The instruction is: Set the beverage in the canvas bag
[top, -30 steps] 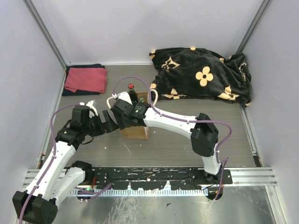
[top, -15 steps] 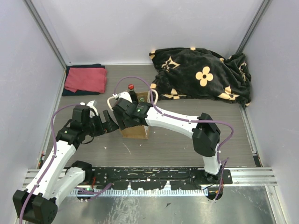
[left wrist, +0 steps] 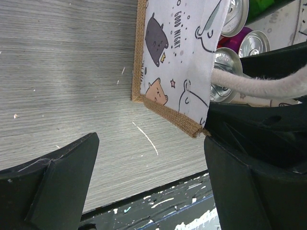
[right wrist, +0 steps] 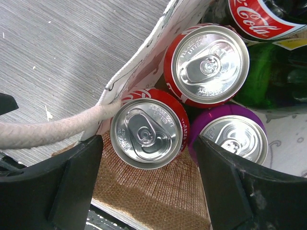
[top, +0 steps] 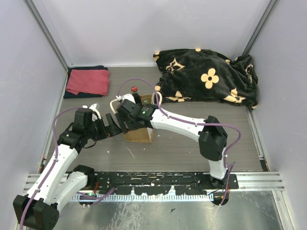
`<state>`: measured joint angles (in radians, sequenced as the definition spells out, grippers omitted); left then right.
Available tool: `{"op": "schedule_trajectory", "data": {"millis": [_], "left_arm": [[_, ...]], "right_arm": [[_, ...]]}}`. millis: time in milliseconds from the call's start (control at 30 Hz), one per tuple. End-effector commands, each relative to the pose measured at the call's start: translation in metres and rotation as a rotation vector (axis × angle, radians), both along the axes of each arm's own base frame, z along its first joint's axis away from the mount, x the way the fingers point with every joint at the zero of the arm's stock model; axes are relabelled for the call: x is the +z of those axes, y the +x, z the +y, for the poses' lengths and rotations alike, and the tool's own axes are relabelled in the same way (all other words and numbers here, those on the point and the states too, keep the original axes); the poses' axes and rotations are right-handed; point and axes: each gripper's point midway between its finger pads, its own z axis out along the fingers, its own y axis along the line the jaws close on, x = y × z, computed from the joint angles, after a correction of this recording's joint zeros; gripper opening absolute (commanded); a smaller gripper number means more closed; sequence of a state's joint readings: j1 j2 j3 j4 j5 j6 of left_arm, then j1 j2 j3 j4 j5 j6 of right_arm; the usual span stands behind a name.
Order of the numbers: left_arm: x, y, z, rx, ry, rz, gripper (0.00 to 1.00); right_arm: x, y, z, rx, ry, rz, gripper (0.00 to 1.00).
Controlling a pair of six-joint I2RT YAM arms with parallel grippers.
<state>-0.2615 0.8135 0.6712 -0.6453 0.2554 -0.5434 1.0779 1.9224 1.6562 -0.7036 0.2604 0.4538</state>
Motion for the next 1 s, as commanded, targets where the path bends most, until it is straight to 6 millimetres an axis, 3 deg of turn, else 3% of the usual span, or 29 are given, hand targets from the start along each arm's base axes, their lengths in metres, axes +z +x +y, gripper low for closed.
{"op": "schedule_trajectory", "data": {"millis": [0,300,533,767,967], "left_arm": [[0.006,0.001,-0.002,-0.013,-0.016,-0.017,0.98],[0.005,0.0,-0.003,-0.018,-0.016,-0.016,0.98],[0.011,0.002,-0.004,-0.021,-0.024,-0.03,0.98],[0.011,0.002,-0.004,-0.02,-0.026,-0.03,0.98],[0.014,0.004,-0.005,-0.022,-0.026,-0.036,0.98]], "right_arm": [[-0.071,-0.048,-0.044,0.027,-0.222,0.251,0.84],[-0.036,-0.038,-0.038,-0.004,-0.162,0.192,0.86],[-0.01,-0.024,-0.054,-0.063,-0.15,0.13,0.9],[0.003,-0.019,-0.063,-0.098,-0.133,0.092,0.92],[0.015,-0.013,-0.059,-0.109,-0.101,0.06,0.93]]}}
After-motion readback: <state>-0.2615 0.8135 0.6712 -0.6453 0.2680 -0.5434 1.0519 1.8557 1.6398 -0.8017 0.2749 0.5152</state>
